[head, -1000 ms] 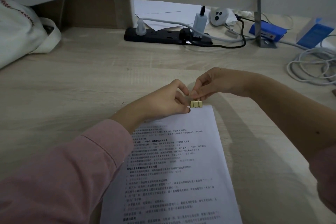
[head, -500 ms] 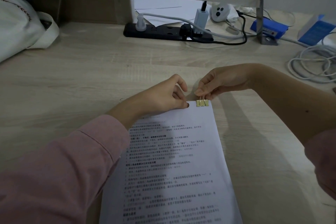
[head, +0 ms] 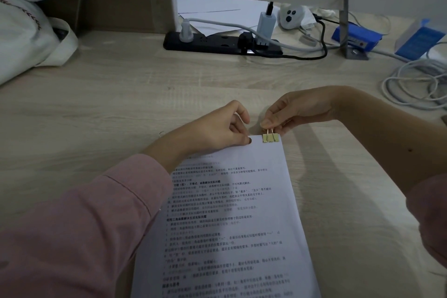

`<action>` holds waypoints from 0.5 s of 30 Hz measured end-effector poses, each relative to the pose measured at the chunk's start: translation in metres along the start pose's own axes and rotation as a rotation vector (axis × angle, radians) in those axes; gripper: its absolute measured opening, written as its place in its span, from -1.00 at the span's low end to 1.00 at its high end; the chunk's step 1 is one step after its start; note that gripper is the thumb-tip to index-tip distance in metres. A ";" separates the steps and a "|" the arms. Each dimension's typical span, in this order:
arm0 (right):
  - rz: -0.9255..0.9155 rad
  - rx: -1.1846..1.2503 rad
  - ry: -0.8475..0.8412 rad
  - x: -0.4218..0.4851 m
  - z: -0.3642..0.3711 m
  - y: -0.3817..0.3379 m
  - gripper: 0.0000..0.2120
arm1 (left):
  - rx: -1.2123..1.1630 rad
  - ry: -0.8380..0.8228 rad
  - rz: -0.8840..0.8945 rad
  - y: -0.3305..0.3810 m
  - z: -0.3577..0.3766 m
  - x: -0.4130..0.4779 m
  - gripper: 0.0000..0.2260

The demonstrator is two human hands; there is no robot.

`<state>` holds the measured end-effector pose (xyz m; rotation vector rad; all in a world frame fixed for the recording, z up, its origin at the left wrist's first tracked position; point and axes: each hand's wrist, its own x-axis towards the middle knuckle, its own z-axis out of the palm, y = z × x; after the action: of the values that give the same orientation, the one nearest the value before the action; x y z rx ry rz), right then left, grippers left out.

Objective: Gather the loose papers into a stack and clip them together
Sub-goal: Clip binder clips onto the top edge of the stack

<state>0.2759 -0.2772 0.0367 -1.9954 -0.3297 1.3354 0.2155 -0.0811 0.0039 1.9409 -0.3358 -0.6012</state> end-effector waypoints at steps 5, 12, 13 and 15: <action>0.004 0.014 0.118 -0.008 0.012 0.005 -0.68 | 0.020 0.024 0.000 0.003 -0.001 -0.006 -0.75; -0.122 0.290 0.200 -0.049 0.083 0.031 -0.63 | 0.067 0.203 0.073 0.015 -0.015 -0.028 -0.75; -0.144 0.323 0.179 -0.053 0.098 0.032 -0.64 | 0.075 0.257 0.090 0.018 -0.017 -0.031 -0.76; -0.186 0.399 0.207 -0.053 0.125 0.035 -0.68 | 0.108 0.370 0.106 0.021 -0.020 -0.039 -0.79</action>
<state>0.1370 -0.2805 0.0232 -1.7017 -0.1337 0.9792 0.1942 -0.0559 0.0395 2.0745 -0.2380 -0.1498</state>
